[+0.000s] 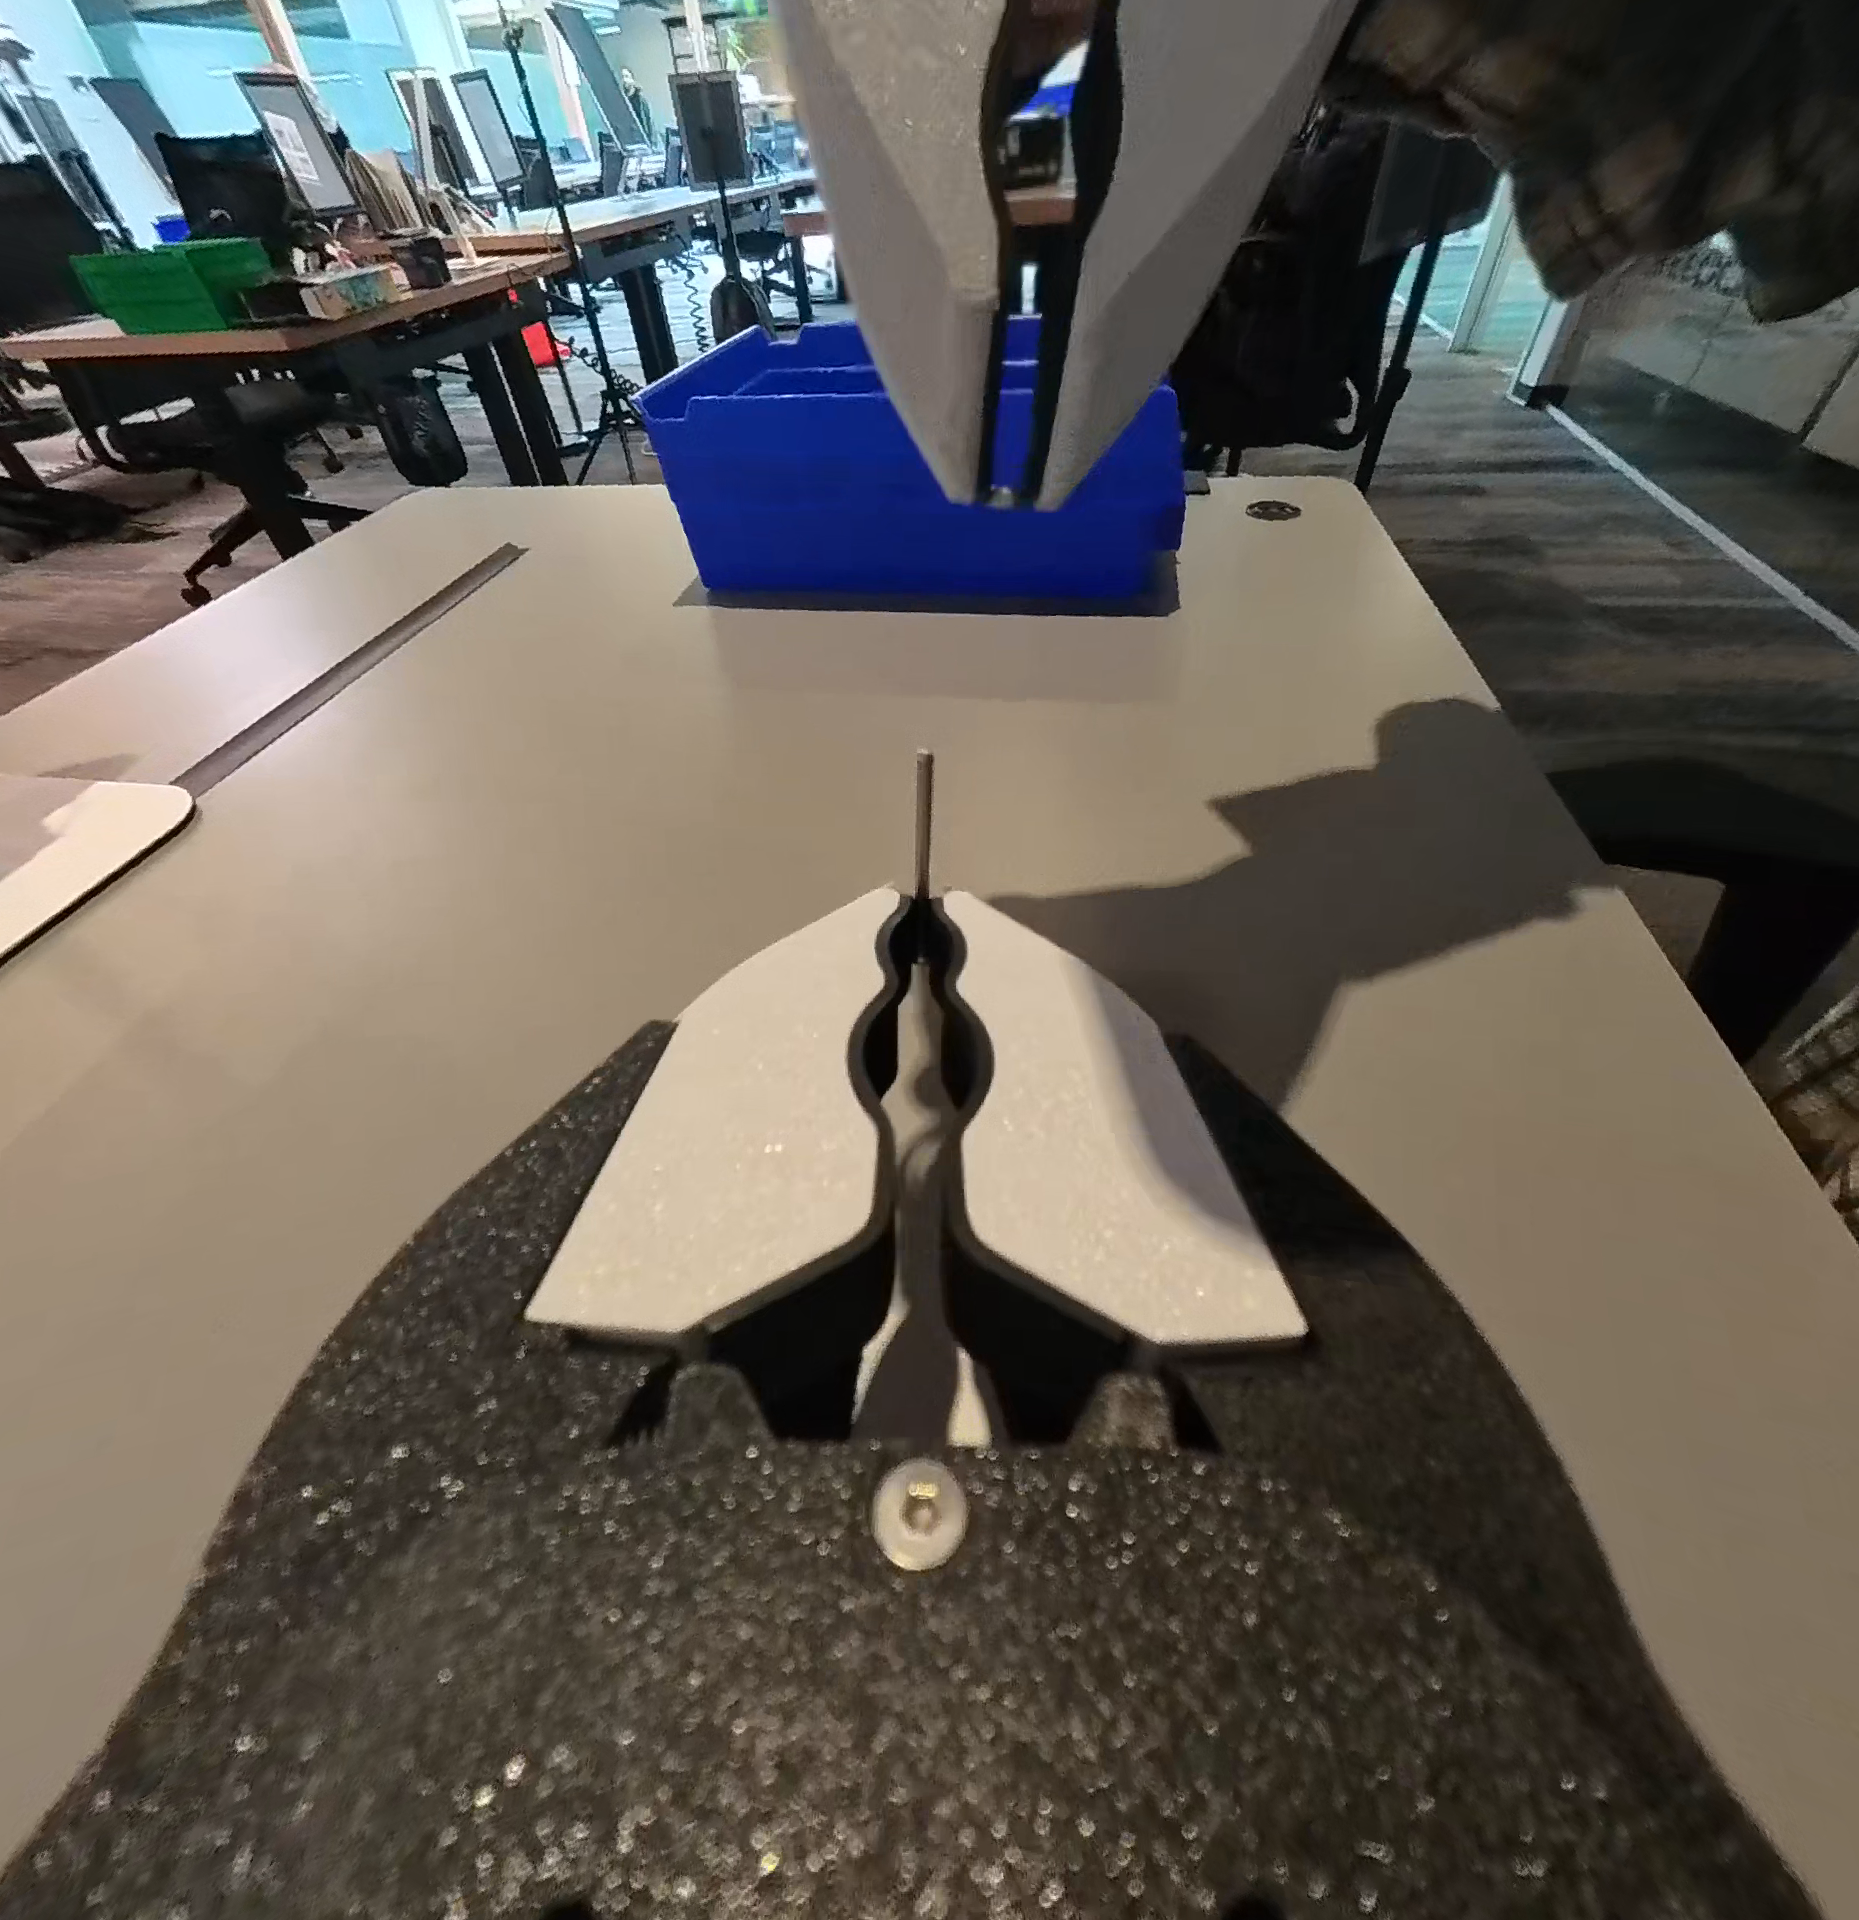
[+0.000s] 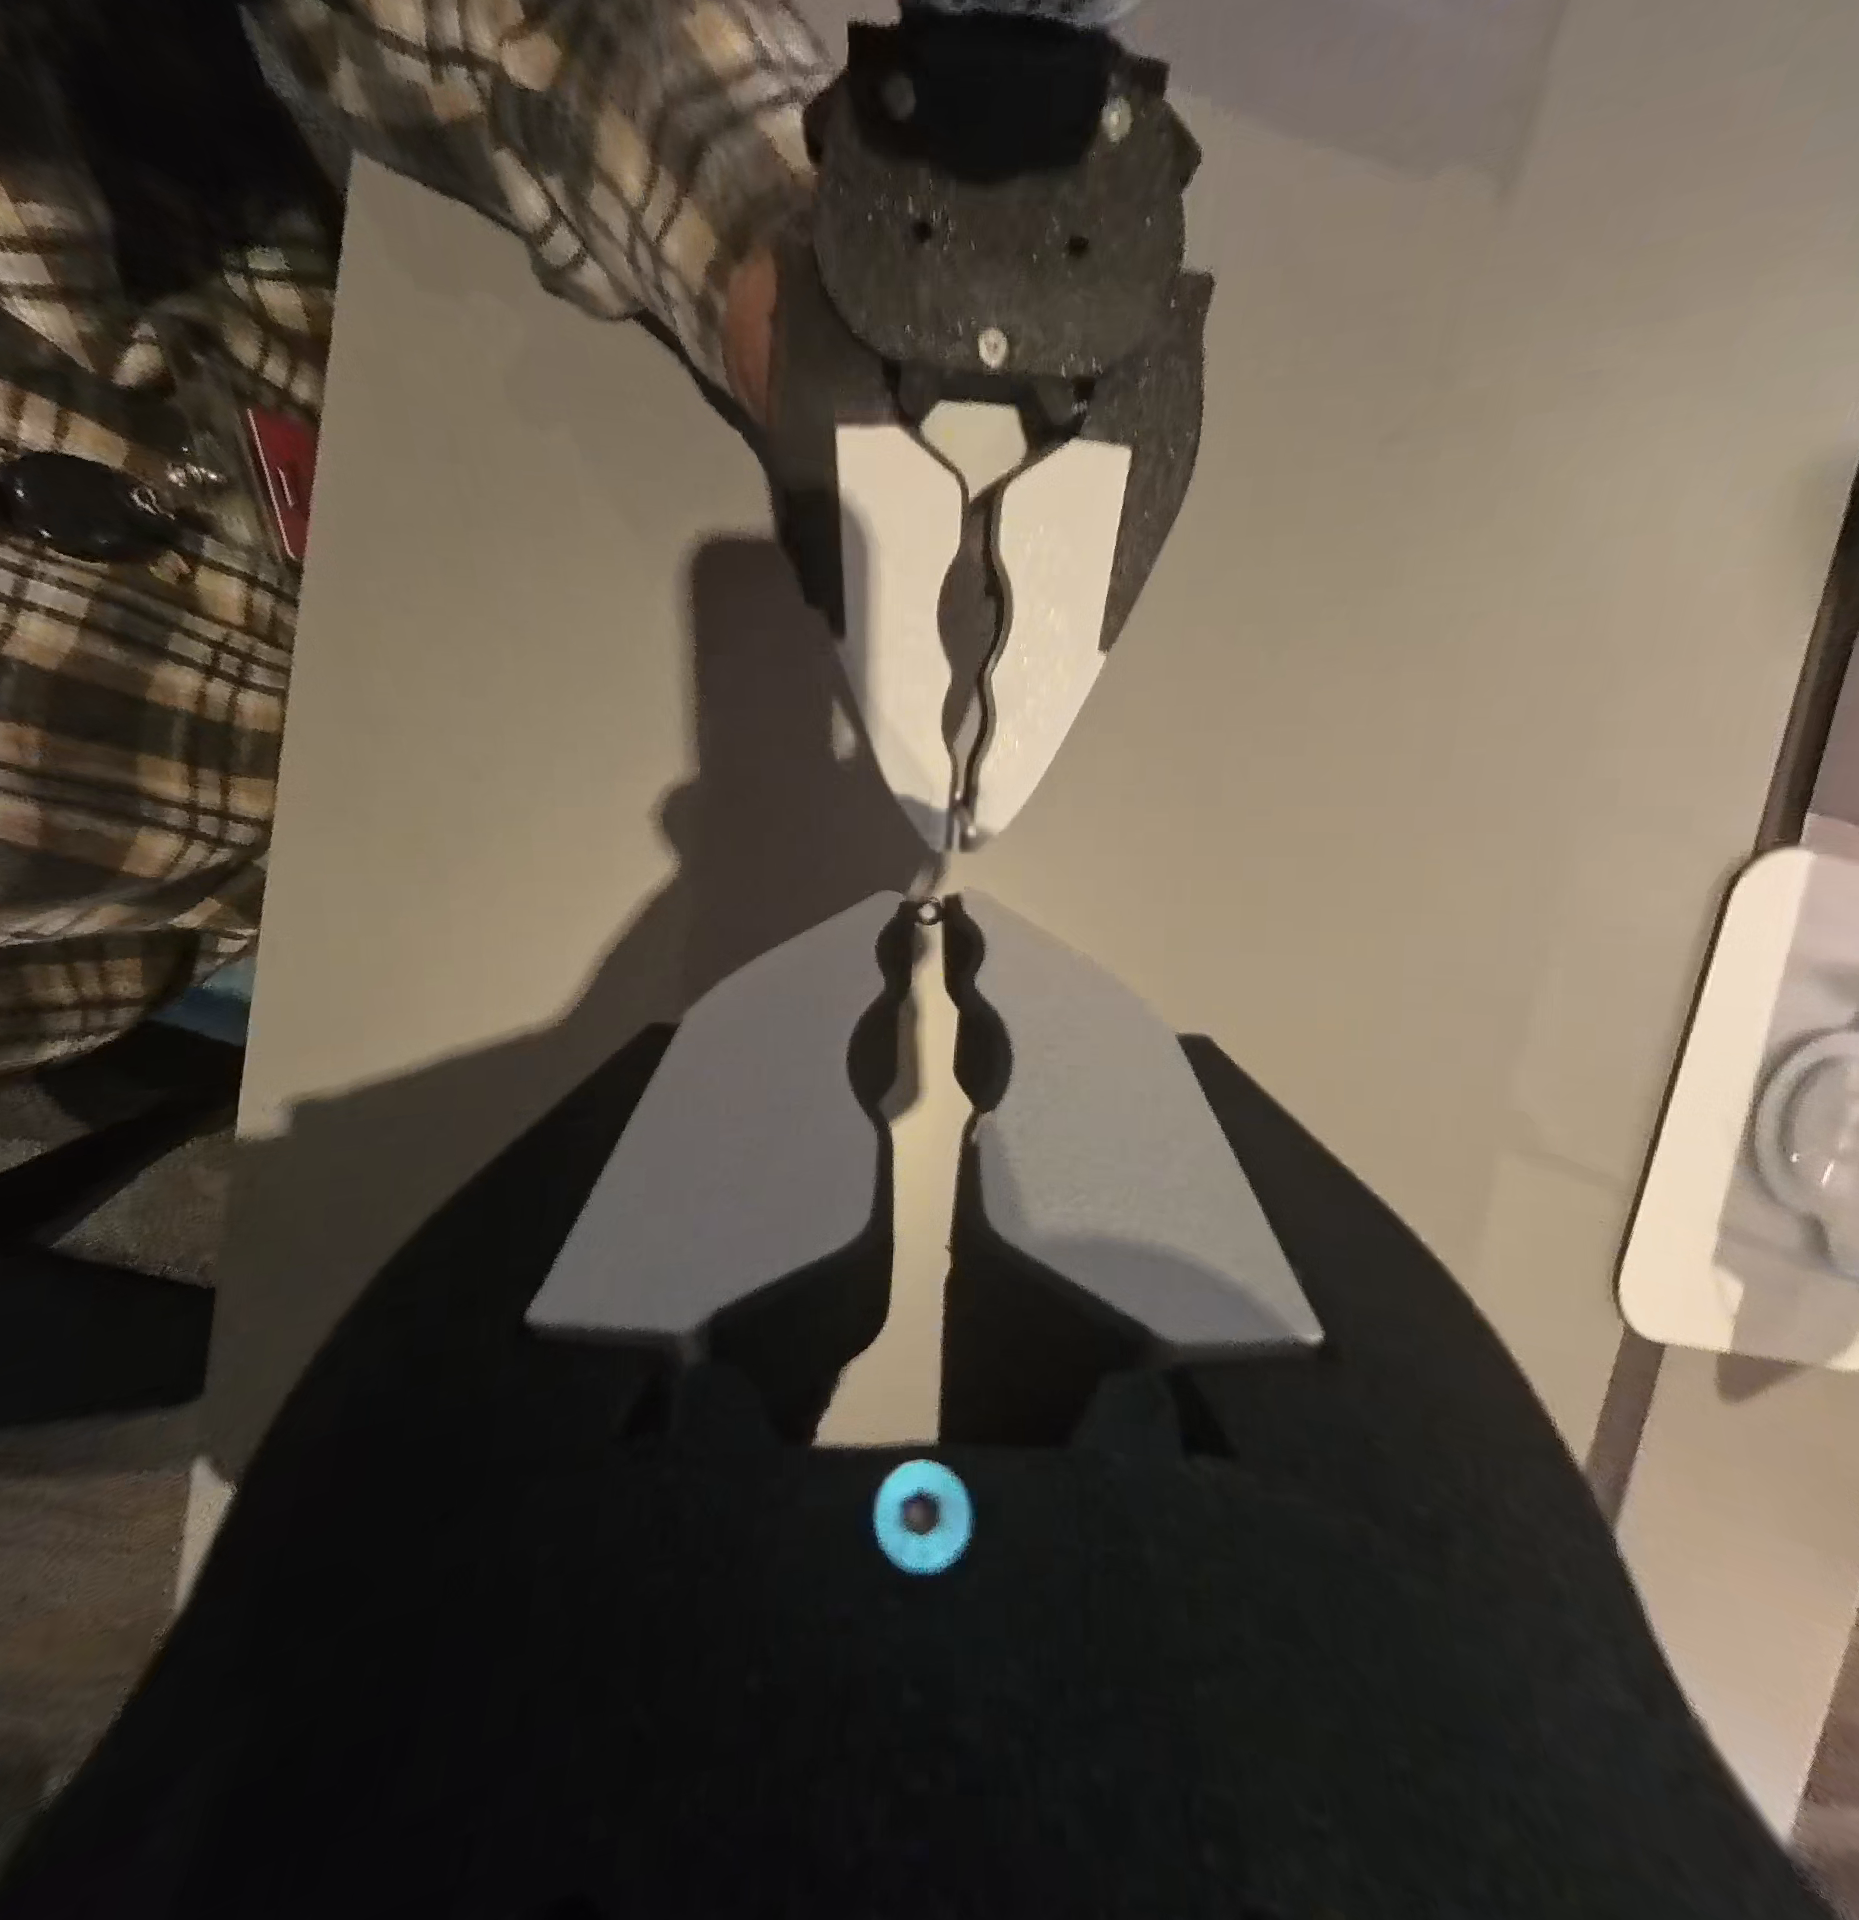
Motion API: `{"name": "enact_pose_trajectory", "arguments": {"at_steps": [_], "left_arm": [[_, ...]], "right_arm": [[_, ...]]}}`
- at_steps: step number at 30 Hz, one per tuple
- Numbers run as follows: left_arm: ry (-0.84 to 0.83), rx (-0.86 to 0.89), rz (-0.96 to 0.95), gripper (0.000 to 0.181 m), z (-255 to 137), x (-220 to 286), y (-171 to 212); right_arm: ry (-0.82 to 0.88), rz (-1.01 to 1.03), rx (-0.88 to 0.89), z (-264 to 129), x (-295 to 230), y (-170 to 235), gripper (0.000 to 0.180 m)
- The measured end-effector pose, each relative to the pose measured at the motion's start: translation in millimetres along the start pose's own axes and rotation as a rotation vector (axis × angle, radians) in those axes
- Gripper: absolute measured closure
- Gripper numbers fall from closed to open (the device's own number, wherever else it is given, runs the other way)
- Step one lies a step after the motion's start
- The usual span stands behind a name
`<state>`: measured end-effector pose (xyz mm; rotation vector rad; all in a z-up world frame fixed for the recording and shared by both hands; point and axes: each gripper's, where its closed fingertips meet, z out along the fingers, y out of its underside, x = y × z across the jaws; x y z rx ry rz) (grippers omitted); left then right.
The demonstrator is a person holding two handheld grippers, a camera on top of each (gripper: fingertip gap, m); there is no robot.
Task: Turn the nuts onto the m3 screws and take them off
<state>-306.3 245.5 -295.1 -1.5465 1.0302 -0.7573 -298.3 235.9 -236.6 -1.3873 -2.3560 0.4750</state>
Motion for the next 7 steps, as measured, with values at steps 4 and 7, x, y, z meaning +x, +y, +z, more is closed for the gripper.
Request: {"name": "enact_pose_trajectory", "arguments": {"at_steps": [4,7], "left_arm": [[0.001,0.003,0.006,0.180,-1.0,0.7,-1.9],[-0.004,0.007,0.008,0.180,-2.7,-0.6,-3.2]], "right_arm": [[-0.019,-0.038,-0.026,11.8,1.6,-8.4,0.175],[-0.019,-0.046,-0.046,17.5,4.0,-6.2,0.175]]}}
